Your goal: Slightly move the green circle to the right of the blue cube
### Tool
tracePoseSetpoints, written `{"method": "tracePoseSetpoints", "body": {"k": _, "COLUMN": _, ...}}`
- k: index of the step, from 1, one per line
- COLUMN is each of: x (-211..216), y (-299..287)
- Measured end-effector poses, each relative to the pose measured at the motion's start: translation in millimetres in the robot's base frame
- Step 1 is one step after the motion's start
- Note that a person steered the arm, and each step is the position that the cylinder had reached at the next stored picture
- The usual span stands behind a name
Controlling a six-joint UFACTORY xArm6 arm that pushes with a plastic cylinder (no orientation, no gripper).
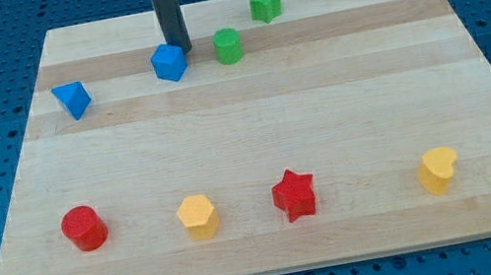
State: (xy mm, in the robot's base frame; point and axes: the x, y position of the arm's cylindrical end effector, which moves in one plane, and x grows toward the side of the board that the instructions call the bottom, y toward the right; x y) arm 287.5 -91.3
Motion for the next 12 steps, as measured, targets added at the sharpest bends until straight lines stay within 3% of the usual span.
{"method": "tracePoseSetpoints", "body": {"k": 2, "x": -14, "y": -1}}
{"method": "tracePoseSetpoints", "body": {"k": 4, "x": -71, "y": 0}}
{"method": "tracePoseSetpoints", "body": {"k": 12, "x": -26, "y": 74}}
